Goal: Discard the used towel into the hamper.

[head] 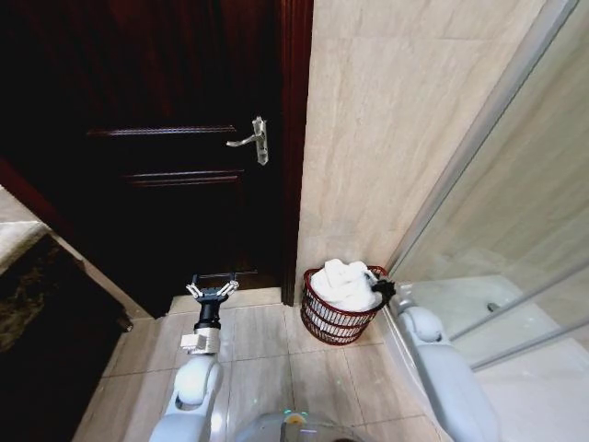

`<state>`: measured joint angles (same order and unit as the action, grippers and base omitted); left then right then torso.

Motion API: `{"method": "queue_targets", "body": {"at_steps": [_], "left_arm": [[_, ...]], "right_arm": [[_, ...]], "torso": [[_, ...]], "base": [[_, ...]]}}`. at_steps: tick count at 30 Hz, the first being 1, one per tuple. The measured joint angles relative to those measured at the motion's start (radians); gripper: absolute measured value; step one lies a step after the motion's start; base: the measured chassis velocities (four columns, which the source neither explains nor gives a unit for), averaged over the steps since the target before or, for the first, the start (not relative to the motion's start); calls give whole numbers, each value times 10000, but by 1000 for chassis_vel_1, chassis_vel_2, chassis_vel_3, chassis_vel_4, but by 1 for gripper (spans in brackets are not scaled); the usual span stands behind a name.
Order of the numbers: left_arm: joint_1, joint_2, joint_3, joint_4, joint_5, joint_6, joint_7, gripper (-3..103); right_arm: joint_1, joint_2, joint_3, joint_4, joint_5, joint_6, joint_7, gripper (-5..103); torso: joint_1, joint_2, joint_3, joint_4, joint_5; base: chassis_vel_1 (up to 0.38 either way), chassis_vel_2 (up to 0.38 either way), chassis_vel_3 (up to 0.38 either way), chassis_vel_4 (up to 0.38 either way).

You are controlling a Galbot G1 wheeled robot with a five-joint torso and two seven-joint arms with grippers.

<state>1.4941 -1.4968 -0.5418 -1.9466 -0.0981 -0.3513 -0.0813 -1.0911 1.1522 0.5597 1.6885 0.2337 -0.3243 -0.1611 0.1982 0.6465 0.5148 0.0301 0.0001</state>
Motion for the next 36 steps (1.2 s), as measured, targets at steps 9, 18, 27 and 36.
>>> {"method": "queue_targets", "body": {"at_steps": [9, 18, 27, 36], "left_arm": [[44, 80, -28, -99, 84, 72, -2, 100], [291, 103, -196, -210, 41, 58, -31, 100], [61, 40, 1, 50, 171, 103, -35, 100], [-111, 75, 69, 34, 216, 335, -99, 100]], "right_arm": [[41, -140, -2, 1519, -55, -748, 482, 74], [487, -31, -180, -915, 547, -52, 36, 100], [218, 170, -844, 206, 894, 385, -1194, 100], [1157, 448, -2422, -1609, -1374, 738, -2344, 100]], "torso": [[0, 0, -1, 3, -2], [1, 0, 0, 2, 7], [0, 1, -1, 1, -1], [0, 1, 0, 3, 0]], "base": [[0, 0, 0, 0], [0, 0, 0, 0], [0, 0, 0, 0], [0, 0, 0, 0]]}}
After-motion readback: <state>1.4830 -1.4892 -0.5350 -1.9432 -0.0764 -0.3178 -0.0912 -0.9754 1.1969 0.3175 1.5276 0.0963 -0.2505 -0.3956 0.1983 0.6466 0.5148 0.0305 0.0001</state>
